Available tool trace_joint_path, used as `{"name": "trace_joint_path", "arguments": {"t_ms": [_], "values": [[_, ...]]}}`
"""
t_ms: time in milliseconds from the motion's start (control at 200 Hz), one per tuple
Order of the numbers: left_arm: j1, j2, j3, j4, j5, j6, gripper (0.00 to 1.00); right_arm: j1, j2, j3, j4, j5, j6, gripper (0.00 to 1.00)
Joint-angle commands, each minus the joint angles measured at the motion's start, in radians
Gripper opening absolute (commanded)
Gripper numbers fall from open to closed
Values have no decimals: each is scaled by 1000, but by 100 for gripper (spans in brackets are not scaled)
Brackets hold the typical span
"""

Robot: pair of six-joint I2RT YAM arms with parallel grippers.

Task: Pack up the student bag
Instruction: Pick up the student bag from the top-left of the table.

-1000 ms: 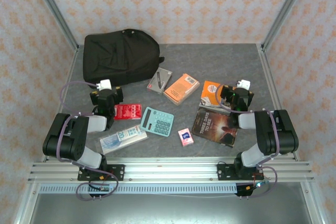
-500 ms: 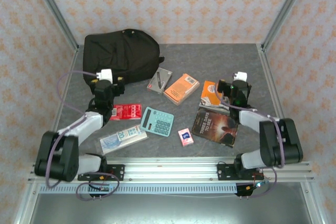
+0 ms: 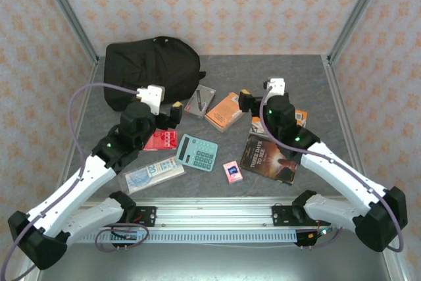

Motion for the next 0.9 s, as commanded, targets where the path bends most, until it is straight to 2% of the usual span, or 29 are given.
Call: {"name": "trace_joint_path", "arguments": {"t_ms": [0, 35, 90, 135, 235, 320, 385, 565, 696, 891], "values": [[-4, 98, 195, -471, -261, -299, 100, 8, -38, 152, -395, 96, 133, 99], [9, 145, 257, -552, -289, -343, 100, 6, -40, 202, -487, 101, 186, 99], [37, 187, 276, -551, -201, -336, 100, 0, -43, 250, -574, 83, 207, 99], [46, 204, 265, -525, -144, -354, 100, -10, -57, 240, -574, 55, 222, 99], [47, 219, 267, -483, -30, -355, 100, -64, -83, 209, -569, -93, 293, 99], [47, 240, 275, -465, -12, -346, 100, -68, -43, 249, -651, -140, 282, 99], [48, 273, 292, -463, 25, -318, 100, -64, -42, 221, -636, -147, 309, 99], [61, 453, 424, -483, 33, -305, 100, -66, -47, 153, -599, -245, 302, 99], [65, 630, 577, -498, 2, -295, 96, -68, 7, 152, -604, -274, 315, 95], [101, 927, 862, -511, 29, -205, 93, -75, 38, 129, -571, -349, 316, 92]]}}
